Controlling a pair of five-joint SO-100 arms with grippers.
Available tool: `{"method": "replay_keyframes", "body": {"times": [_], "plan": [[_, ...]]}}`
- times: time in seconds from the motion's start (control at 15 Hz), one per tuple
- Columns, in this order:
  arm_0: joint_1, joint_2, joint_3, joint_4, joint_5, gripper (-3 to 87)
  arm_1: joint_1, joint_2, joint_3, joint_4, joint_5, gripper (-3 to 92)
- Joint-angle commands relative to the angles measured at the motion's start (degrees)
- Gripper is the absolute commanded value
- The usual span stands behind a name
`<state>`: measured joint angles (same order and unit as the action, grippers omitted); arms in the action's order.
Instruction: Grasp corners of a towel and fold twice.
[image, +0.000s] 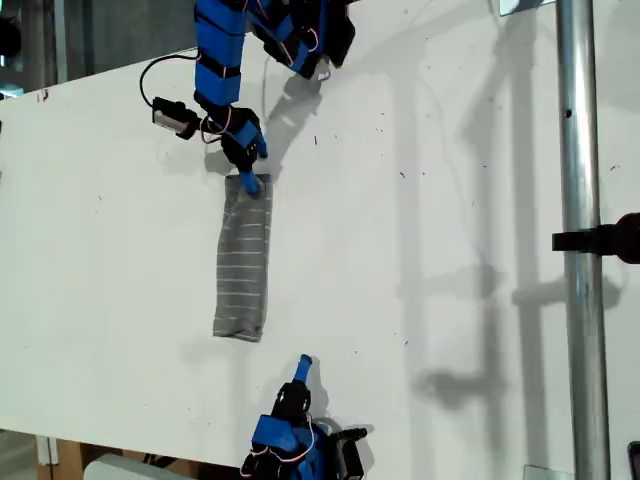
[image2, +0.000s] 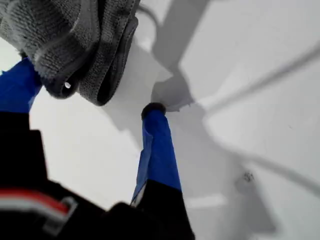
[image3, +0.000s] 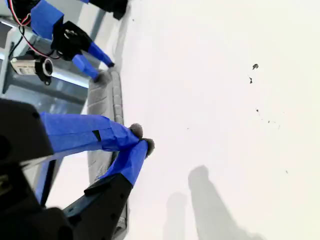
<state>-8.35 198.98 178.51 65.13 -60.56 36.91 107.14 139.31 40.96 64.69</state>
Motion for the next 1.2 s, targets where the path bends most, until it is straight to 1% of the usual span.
{"method": "replay_keyframes", "body": {"times": [0.0, 0.13, 0.27, 0.4, 0.47, 0.53, 0.6, 0.67, 0.8, 0.93, 1.07, 1.13], "plan": [[-0.7, 0.1, 0.4, 0.2, -0.6, -1.8, -0.5, -5.3, -6.9, -1.8, 2.2, 39.7], [-0.7, 0.1, 0.4, 0.3, -0.7, -1.8, -1.1, -12.7, -14.0, -2.8, 2.2, 40.0], [-0.5, 0.1, 0.4, 0.4, -0.9, -1.8, -1.7, -20.7, -22.5, -2.0, 1.8, 40.9], [-0.5, 0.1, 0.4, 0.4, -1.0, -1.8, -2.9, -26.1, -29.4, -2.5, 0.6, 38.3], [-0.5, 0.1, 0.4, 0.4, -1.0, -1.8, -3.7, -27.9, -31.8, -2.6, -0.9, 30.7], [-0.5, 0.1, 0.4, 0.4, -1.0, -1.8, -4.1, -28.7, -32.9, -1.7, -0.9, 9.6], [-0.5, 0.1, 0.4, 0.4, -1.1, -1.8, -4.1, -28.8, -32.9, -1.0, -1.1, 0.3], [-0.6, 0.1, 0.4, 0.5, -1.1, -1.8, -4.4, -28.8, -32.9, 0.5, -2.1, -0.2], [-0.8, 0.1, 0.4, 0.5, -1.0, -1.8, -4.9, -27.8, -33.0, 6.8, -4.7, -0.2], [-0.8, 0.1, 0.4, 0.6, -1.0, -1.8, -6.3, -20.8, -27.4, 12.8, -4.6, -0.2], [-0.6, 0.1, 0.4, 0.6, -1.0, -1.8, -10.1, -5.7, -20.5, 24.1, -2.6, -0.2], [-0.5, 0.1, 0.4, 0.6, -1.0, -1.8, -12.5, 4.6, -17.8, 32.4, -0.6, -0.2]]}}
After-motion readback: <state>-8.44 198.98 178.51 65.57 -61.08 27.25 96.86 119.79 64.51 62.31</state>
